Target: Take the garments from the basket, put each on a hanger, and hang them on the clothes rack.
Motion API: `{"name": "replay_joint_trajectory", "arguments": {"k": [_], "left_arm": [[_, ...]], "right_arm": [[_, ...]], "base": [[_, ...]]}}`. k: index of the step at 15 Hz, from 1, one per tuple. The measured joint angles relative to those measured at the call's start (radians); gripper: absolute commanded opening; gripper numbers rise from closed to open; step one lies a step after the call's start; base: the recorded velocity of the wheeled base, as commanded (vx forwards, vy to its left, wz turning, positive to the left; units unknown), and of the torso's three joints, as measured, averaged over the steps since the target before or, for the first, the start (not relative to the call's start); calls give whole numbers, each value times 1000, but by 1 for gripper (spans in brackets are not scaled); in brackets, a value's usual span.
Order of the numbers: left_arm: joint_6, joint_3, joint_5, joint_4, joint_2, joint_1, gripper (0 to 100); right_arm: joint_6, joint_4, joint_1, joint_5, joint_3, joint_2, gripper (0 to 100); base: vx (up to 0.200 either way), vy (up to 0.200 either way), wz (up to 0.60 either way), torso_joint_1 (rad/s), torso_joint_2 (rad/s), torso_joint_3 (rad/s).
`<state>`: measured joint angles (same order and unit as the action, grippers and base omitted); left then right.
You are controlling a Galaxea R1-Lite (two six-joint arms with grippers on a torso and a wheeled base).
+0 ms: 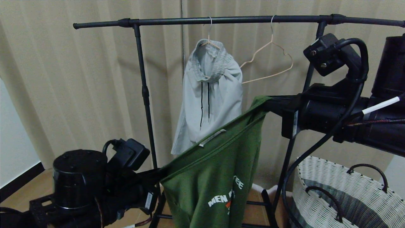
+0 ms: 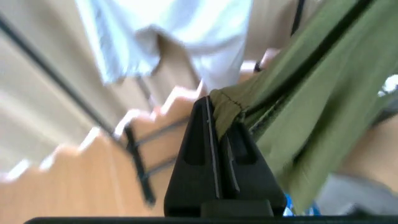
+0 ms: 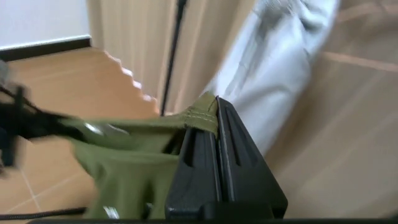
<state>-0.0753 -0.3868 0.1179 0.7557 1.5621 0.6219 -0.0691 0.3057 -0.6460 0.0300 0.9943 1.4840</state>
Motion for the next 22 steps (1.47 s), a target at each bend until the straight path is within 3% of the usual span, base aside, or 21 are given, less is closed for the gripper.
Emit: {"name": "replay_joint_trajectory", "arguments": {"k": [3, 6, 8, 11, 16, 19, 20, 22], "left_arm": [[25, -289, -3, -439, -129, -15, 0], [87, -638, -2, -720, -194, 1, 0], [121, -812, -3, -825, -209, 39, 0], [137, -904, 1, -857, -213, 106, 0], [139, -855, 2, -857, -219, 127, 0], [155, -850, 46, -853, -207, 122, 0], [174, -857, 61, -848, -191, 120, 0], [204, -892, 72, -839, -142, 114, 0]], "right_arm": [[47, 105, 64, -3, -117, -39, 0], [66, 224, 83, -1, -197, -86, 0], [64, 236, 101, -2, -204, -107, 0], [62, 235, 142, -15, -150, -127, 0], [61, 223, 149, -20, -141, -144, 0], [61, 175, 149, -30, -160, -202, 0], [62, 130, 149, -50, -164, -237, 0], [65, 27, 150, -168, -168, -321, 0]], "base": [[0, 0, 0, 0, 0, 0], [0, 0, 0, 0, 0, 0], [0, 0, 0, 0, 0, 0], [0, 0, 0, 0, 0, 0], [0, 0, 0, 0, 0, 0], [0, 0, 0, 0, 0, 0], [0, 0, 0, 0, 0, 0], [0, 0, 0, 0, 0, 0]]}}
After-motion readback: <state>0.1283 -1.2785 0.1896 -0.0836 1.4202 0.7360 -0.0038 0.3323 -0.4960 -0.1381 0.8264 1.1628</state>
